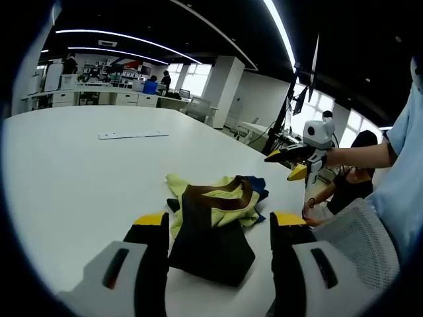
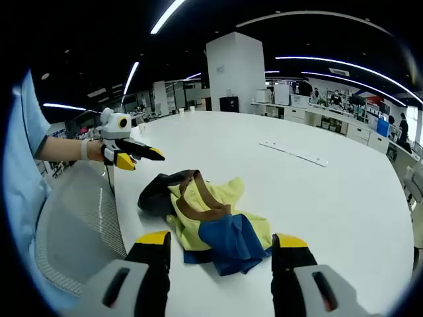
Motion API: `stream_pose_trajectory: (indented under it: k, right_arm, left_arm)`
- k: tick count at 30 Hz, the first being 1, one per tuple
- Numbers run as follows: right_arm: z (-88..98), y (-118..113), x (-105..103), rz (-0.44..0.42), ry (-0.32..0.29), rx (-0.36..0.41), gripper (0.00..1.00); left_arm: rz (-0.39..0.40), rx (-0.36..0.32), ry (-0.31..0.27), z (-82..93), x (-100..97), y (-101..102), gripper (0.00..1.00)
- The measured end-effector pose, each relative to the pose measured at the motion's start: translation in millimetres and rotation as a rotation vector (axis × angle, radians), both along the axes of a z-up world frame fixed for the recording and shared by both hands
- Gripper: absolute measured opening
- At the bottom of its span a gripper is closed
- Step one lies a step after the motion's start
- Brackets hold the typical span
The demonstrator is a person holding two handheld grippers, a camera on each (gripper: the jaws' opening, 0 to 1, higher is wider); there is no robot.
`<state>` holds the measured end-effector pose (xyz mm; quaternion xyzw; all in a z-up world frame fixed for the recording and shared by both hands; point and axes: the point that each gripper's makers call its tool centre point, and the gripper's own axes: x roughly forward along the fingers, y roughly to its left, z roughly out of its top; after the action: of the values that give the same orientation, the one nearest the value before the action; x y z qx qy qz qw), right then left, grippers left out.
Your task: Fold the garment on the visible template until the final outline fits inside the template.
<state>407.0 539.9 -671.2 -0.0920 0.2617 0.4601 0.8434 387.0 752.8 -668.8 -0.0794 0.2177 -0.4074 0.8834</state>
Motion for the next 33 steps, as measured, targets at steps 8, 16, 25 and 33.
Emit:
stream_pose_trajectory:
  k: [8,16,25,33]
  right_arm:
    - [1.7,5,-3,0.015,0.022,0.049,0.93]
    - [-0.8,8,-3,0.033,0.031,0.037,0.99]
    - [-3.6,10,1,0.066,0.039,0.014,0.99]
    - [-6.1,12,-1,0.093,0.04,0.003,0.96]
  left_arm:
    - [-0.007,0.039,-0.049,2.7,2.3,-3,0.99]
    - [0.005,0.035,-0.048,5.5,5.4,-1,0.99]
    - [-0.001,0.049,-0.034,2.6,4.9,1,0.95]
    - [-0.002,0.028,-0.011,0.2,-0.1,-1,0.81]
